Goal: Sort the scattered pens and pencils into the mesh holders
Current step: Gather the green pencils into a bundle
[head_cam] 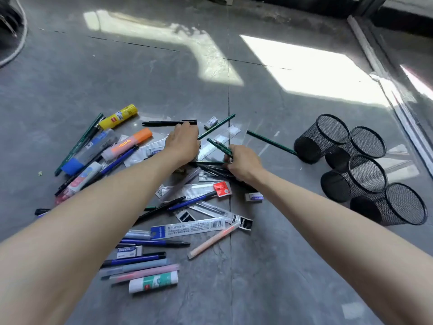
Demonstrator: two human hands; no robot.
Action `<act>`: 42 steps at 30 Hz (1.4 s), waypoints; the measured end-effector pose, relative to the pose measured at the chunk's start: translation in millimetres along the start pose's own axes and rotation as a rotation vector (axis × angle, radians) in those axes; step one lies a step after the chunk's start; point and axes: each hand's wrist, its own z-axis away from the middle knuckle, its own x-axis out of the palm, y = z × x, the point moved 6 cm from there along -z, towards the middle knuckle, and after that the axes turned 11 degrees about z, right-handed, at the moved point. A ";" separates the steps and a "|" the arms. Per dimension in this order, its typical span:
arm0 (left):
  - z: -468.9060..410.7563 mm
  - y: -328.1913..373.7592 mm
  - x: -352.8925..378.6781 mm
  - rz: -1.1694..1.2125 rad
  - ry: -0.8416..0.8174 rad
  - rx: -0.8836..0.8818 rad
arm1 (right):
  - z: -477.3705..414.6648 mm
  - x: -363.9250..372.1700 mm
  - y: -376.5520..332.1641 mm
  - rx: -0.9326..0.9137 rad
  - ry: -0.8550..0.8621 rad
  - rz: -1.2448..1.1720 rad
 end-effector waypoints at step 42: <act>-72.3 123.6 62.2 -0.681 -0.057 0.442 | 54.7 4.8 162.7 0.463 0.151 -0.762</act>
